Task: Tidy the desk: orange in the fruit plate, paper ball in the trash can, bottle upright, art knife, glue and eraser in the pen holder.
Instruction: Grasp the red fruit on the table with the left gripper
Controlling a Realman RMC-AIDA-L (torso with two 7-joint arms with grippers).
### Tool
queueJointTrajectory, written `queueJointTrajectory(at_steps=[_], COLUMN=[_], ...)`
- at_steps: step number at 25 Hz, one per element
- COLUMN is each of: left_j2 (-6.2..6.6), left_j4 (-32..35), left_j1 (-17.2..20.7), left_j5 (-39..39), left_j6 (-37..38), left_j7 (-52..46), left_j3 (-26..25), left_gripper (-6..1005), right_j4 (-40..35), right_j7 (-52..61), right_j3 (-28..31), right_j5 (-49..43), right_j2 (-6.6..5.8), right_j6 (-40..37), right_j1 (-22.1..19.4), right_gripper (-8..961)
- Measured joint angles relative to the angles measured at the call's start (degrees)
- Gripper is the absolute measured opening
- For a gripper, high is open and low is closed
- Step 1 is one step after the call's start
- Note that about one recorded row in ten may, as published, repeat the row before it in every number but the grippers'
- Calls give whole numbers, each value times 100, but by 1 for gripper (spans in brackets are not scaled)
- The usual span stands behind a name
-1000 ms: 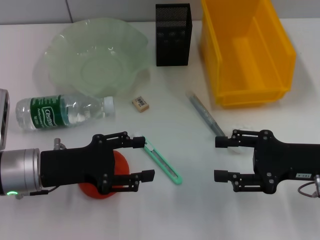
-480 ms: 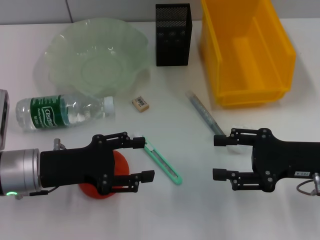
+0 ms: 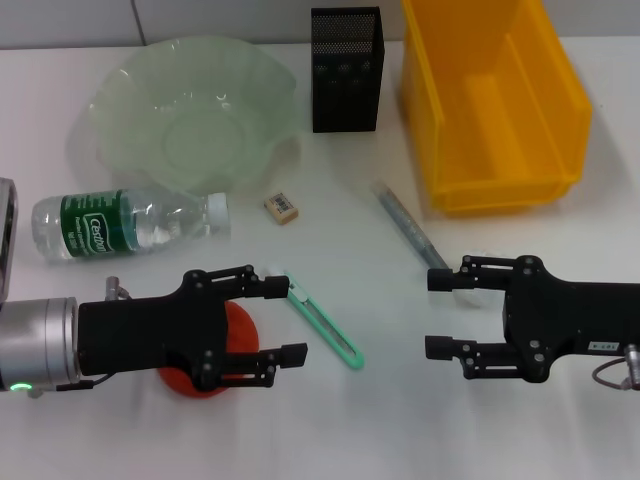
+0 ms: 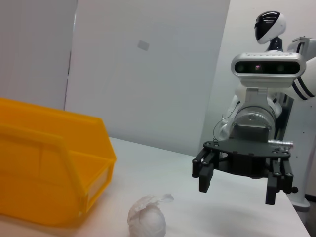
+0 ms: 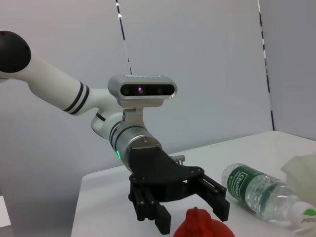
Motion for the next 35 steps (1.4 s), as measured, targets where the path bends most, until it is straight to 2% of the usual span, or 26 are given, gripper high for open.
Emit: queueJointTrajectory(at_steps=[10,14,15,23,27,35], left_j2=[28,99,160,299,311,303], left_j4=[666,917,978,1027,1029,1030], left_j1=[177,289,330,535,608,613], left_j5=[-20,-16,2,108,224,433], left_j6=[-3,-4,-38,-279,-593,-613], left_j7=[-159,-301,-376,-389,-388,-395], left_j3=[-44,-49,-27,-54,-26,-11], left_gripper=[785,784,784,785,785,781], right_j4=[-20,-31,-33,-36,-35,-33], right_j7=[35,40,41,89,149,283], right_j3=[0,0,0,7,46,38], right_j5=[4,4,4,15,25,19], right_j2=[0,-11,-22,-26,-27,-25], right_j6=[92,75,67,94,103,170], right_j1=[26,45,48,77,128,225], right_gripper=[713,713,713,714,713,714])
